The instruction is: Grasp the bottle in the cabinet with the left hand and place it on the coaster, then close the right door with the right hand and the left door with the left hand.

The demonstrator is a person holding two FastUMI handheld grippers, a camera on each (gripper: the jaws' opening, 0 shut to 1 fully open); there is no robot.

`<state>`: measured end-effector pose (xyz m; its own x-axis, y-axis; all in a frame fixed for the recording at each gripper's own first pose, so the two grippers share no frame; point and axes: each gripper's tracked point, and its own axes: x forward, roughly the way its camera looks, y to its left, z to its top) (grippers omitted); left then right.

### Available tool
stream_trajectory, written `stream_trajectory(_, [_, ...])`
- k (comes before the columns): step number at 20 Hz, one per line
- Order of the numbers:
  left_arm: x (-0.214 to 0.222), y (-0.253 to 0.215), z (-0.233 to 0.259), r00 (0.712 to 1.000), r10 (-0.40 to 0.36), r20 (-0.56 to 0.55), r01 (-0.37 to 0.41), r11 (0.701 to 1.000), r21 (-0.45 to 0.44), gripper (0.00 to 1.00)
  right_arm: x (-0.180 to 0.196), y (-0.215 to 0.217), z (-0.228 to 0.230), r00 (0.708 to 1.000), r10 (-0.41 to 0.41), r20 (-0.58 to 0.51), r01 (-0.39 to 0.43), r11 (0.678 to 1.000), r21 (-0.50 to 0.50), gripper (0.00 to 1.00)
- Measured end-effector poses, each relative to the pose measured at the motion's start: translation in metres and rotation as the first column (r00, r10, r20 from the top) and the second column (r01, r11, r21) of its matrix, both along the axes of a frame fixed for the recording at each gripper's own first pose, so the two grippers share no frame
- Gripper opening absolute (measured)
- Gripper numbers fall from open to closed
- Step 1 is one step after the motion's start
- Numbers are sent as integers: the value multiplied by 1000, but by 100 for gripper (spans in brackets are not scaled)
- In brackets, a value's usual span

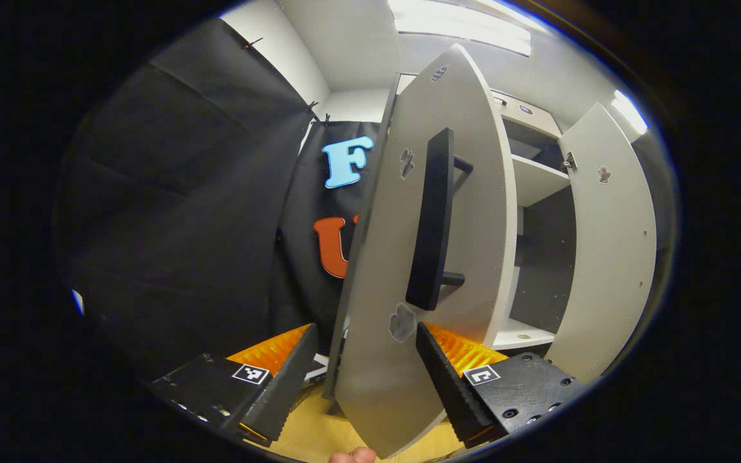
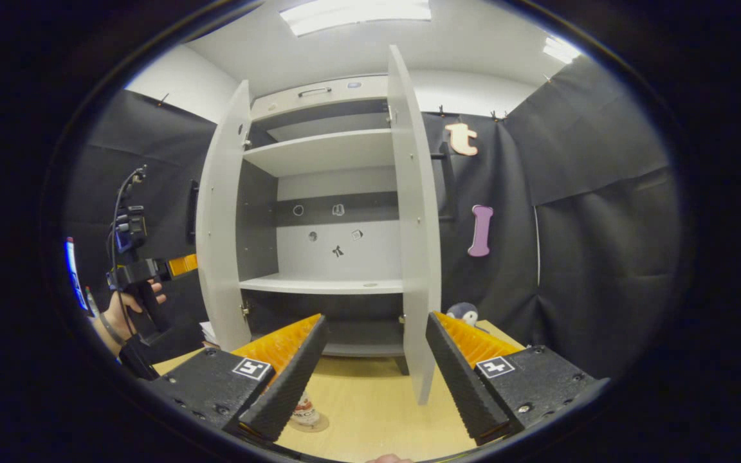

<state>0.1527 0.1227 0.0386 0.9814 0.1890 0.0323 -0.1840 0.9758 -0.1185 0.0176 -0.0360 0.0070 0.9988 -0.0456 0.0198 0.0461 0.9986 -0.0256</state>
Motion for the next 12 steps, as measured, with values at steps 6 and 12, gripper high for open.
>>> stream_trajectory(6, [1,-4,-3,1000,0,3,0,1000,4,95,-13,-27,5,997,-79,12,79,997,8,100])
stream_trajectory(12, [-36,-24,5,999,-52,17,50,996,72,99,-1,-63,55,990,-109,88,113,993,-35,100])
